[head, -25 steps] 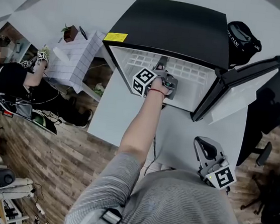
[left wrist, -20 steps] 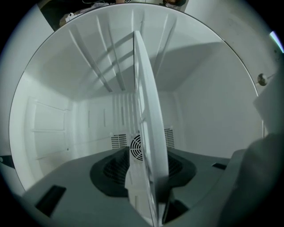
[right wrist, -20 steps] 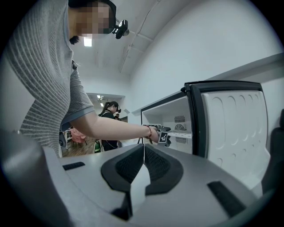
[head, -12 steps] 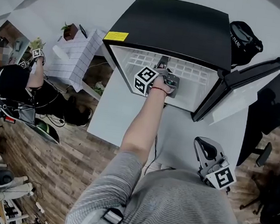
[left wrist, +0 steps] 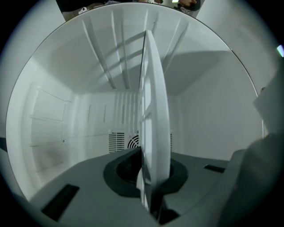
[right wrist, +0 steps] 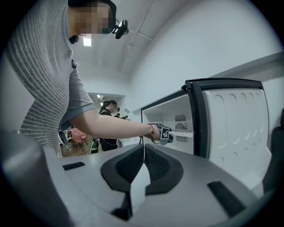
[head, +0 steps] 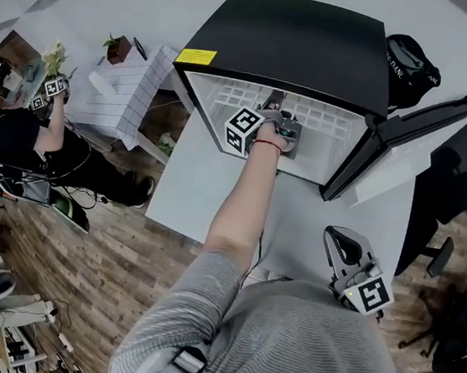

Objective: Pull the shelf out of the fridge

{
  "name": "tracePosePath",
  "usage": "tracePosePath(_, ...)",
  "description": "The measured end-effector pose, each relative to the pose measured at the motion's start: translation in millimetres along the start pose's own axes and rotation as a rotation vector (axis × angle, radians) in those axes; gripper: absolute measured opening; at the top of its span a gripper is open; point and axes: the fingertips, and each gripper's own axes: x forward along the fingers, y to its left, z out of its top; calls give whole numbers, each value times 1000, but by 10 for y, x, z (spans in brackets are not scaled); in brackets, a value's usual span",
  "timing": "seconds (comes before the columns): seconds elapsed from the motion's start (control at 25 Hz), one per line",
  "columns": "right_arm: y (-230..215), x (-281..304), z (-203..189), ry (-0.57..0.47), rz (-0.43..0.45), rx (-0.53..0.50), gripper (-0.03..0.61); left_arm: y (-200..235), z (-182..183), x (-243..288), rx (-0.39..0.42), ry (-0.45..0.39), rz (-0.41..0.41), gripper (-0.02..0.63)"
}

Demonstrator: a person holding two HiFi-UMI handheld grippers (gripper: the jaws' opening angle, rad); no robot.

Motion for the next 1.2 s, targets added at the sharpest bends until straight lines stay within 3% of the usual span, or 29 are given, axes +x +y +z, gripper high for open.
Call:
tracePosePath(0.32, -83, 49, 38, -3, -8, -25, 12, -9, 3, 4, 0, 4, -15, 34)
tracePosePath(0.48, -280, 273, 192, -63, -15, -26, 12, -13, 1, 0, -1, 4, -14, 34)
tracePosePath(0.72, -479, 606, 190, -73, -23, -21, 14, -14, -8, -1, 3, 4, -16, 34)
tracePosePath(1.2, -465, 1052, 265, -83, -33, -50, 14, -74, -35, -11, 1, 9, -24, 34)
